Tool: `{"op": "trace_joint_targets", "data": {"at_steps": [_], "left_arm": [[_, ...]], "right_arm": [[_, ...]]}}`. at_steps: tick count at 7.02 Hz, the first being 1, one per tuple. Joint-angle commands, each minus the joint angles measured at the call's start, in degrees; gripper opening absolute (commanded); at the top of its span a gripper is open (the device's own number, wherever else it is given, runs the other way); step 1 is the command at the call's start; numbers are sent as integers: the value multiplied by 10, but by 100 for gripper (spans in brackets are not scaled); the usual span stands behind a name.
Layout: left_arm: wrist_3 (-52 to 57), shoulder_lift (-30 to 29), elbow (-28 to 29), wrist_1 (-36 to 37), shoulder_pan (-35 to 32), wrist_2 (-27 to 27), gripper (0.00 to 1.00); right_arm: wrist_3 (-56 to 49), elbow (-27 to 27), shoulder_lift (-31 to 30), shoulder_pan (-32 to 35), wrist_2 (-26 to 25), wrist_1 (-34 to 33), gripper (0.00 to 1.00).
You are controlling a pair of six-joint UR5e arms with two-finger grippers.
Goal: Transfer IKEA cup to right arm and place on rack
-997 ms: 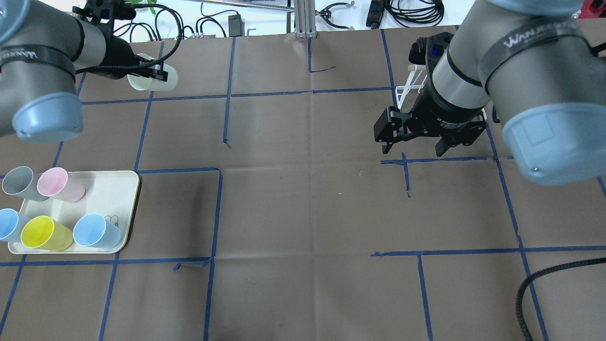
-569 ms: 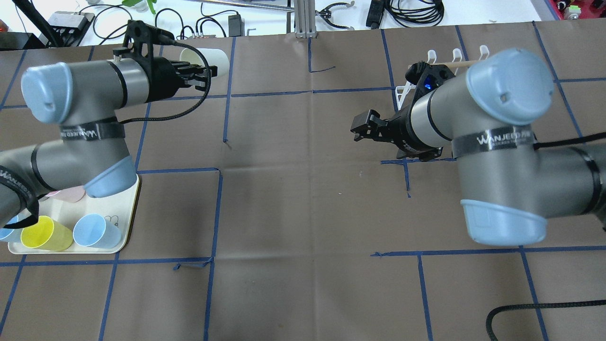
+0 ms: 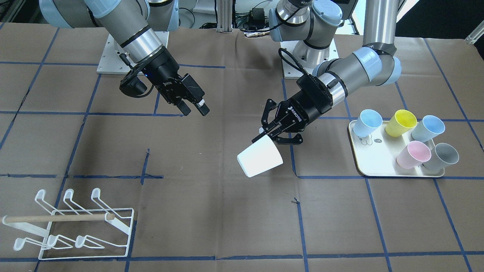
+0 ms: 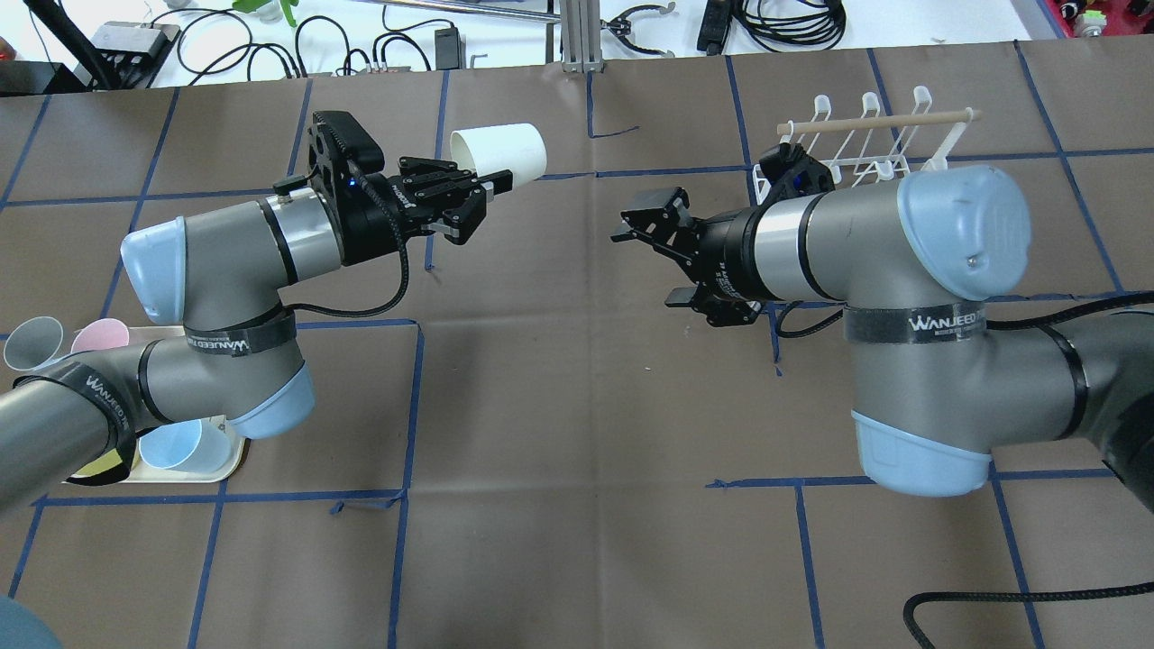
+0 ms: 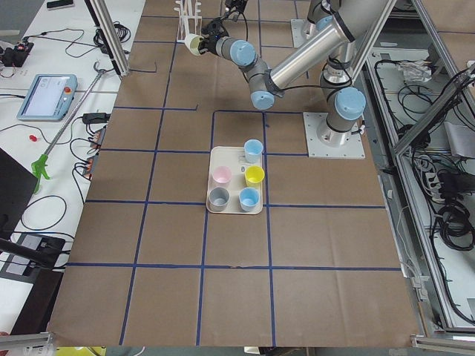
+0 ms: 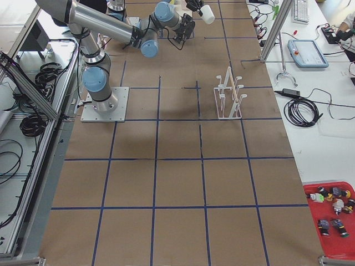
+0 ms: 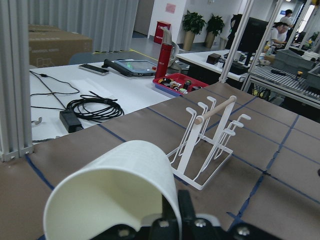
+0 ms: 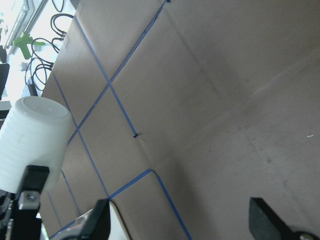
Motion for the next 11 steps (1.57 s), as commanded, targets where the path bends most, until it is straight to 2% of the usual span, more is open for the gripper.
{"op": "trace_joint_targets", "data": {"at_steps": [1,3,4,5,6,7,9,11], "left_arm": [[-35,-14,-41,85,-2,-2,0],[-91,-37,-42,161,-9,2,0],[-92,-42,-42,174,-27,15,0],[-94,-43,-41,175,-55,67,0],[-94,-42,-40,175,-64,72,0],[-94,-42,-40,175,-64,72,0],[-94,-41,-40,175,-64,71,0],[-94,-41,-41,175,-64,71,0]], "right_arm": [[166,17,18,0,14,-157,99],[203,17,17,1,17,-165,100],[207,17,18,1,20,-161,100],[201,17,17,2,26,-167,100],[198,18,18,4,20,-175,99],[198,25,24,5,15,-228,98],[204,32,73,4,15,-303,96],[205,30,95,4,14,-309,96]]}}
